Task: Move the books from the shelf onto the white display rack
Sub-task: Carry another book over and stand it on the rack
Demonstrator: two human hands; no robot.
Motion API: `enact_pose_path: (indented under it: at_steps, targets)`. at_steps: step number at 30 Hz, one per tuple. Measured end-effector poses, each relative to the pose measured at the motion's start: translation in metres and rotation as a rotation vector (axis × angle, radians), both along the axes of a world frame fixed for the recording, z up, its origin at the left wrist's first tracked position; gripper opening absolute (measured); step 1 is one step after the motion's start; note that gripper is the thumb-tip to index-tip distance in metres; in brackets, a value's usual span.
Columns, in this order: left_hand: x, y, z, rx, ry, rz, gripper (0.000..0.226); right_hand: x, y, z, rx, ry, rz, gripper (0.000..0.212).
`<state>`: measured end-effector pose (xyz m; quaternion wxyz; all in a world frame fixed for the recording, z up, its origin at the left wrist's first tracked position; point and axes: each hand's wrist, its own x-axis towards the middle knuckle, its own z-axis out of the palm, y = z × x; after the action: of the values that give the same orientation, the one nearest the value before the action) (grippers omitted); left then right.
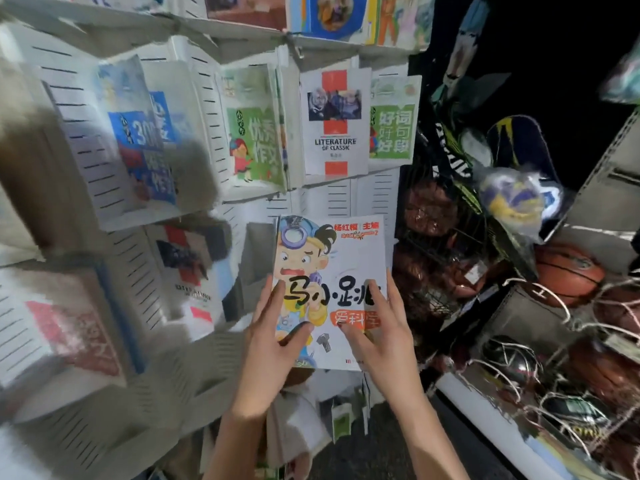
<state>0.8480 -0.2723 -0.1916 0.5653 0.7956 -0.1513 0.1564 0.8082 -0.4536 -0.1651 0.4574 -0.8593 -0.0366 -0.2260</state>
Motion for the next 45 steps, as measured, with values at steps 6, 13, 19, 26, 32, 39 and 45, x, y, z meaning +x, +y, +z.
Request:
enact_pose_path:
  at_steps: [6,13,19,26,32,39,45]
  targets:
    - [0.070,0.009,-0.030,0.107,0.037,0.051,0.078,0.071,0.001,-0.028,-0.099,0.027,0.008,0.074]
    - [0.102,0.007,-0.047,0.083,0.065,0.099,0.072,0.123,-0.003,-0.060,0.024,0.097,0.112,0.075]
    - [0.132,-0.001,-0.051,0.093,0.268,0.150,0.087,0.171,0.000,-0.074,-0.013,-0.164,0.125,0.068]
    - [0.171,-0.011,-0.056,0.132,0.315,0.200,0.084,0.225,0.001,-0.081,-0.186,-0.116,0.086,0.074]
    - [0.192,-0.019,-0.067,0.030,0.362,0.223,0.077,0.245,-0.004,-0.104,-0.153,-0.172,0.130,0.061]
    - [0.202,-0.024,-0.074,0.044,0.371,0.284,0.061,0.258,-0.002,-0.115,-0.145,-0.141,0.101,0.054]
    - [0.196,-0.031,-0.066,-0.150,0.322,0.315,0.045,0.257,0.002,-0.120,-0.120,-0.162,0.093,0.057]
